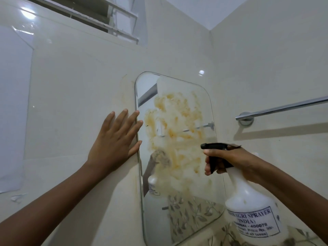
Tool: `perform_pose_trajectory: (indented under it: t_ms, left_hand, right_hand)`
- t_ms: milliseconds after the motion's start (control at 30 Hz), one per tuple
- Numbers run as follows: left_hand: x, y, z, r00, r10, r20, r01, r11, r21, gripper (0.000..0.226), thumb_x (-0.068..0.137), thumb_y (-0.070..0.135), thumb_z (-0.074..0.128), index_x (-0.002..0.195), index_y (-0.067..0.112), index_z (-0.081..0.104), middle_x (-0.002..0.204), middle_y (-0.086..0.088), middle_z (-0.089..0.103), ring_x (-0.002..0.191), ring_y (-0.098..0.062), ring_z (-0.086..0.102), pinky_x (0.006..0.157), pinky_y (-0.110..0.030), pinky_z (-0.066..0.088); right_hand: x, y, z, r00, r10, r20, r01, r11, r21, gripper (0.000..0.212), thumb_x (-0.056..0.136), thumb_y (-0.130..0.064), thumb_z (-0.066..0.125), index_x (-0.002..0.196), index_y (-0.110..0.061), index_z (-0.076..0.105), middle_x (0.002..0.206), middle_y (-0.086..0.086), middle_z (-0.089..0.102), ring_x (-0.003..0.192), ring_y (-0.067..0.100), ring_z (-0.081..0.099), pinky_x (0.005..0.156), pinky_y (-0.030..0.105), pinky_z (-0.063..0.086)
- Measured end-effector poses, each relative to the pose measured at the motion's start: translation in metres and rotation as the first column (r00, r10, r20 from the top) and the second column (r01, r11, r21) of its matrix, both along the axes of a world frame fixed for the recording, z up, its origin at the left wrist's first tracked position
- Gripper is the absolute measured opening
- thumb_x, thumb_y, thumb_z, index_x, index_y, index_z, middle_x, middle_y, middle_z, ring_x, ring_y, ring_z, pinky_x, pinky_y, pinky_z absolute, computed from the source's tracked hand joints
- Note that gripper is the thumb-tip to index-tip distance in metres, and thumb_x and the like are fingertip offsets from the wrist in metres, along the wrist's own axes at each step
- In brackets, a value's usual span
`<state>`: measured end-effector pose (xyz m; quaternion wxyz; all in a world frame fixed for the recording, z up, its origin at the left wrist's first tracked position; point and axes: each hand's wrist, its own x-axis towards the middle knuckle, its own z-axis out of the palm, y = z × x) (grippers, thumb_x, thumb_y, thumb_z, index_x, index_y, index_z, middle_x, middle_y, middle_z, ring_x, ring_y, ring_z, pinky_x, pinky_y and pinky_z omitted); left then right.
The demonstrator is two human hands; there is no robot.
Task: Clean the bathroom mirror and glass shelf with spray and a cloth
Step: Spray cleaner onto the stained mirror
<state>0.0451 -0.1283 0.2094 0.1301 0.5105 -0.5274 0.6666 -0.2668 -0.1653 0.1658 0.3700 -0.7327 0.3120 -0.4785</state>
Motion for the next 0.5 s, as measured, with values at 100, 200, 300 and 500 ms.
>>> perform_pose_trajectory:
  t_ms: [100,200,300,500]
  left_hand:
    - [0.0,0.0,-0.001,1.0,-0.004,0.004,0.004,1.0,-0.004,0.059,0.093,0.047,0.026,0.139,0.012,0.038,0.149,-0.013,0.036,0.135,-0.036,0.034,0.109,-0.053,0.024]
    - [-0.001,0.0,0.0,1.0,-0.012,0.006,0.012,1.0,0.002,0.06,0.093,0.047,0.025,0.139,0.011,0.038,0.149,-0.014,0.036,0.135,-0.037,0.033,0.109,-0.053,0.023]
    - [-0.001,0.0,0.0,0.999,-0.033,-0.005,0.033,0.999,0.011,0.061,0.093,0.047,0.024,0.14,0.009,0.037,0.149,-0.016,0.035,0.135,-0.038,0.031,0.109,-0.054,0.021]
    - [0.0,0.003,-0.002,0.999,-0.034,-0.011,0.034,0.999,0.019,0.059,0.094,0.047,0.026,0.139,0.01,0.036,0.149,-0.015,0.035,0.135,-0.037,0.031,0.11,-0.053,0.02]
  right_hand:
    - [-0.023,-0.018,-0.018,0.97,-0.18,0.162,0.174,0.983,0.051,0.026,0.081,-0.026,0.067,0.074,-0.002,0.064,0.058,0.016,0.065,0.052,0.025,0.064,0.047,0.024,0.042]
    - [-0.046,-0.037,-0.036,0.871,-0.338,0.356,0.309,0.941,0.138,0.02,0.083,-0.016,0.066,0.069,-0.003,0.061,0.048,0.009,0.055,0.033,0.014,0.051,0.033,0.02,0.041]
    - [-0.057,-0.048,-0.055,0.883,-0.361,0.3,0.328,0.932,0.157,0.017,0.083,-0.017,0.067,0.081,-0.001,0.064,0.06,0.015,0.062,0.045,0.019,0.059,0.048,0.029,0.047]
    - [-0.032,-0.021,-0.088,0.981,-0.196,0.011,0.195,0.978,0.075,0.019,0.087,-0.015,0.061,0.085,0.003,0.067,0.068,0.018,0.068,0.063,0.023,0.065,0.059,0.026,0.044]
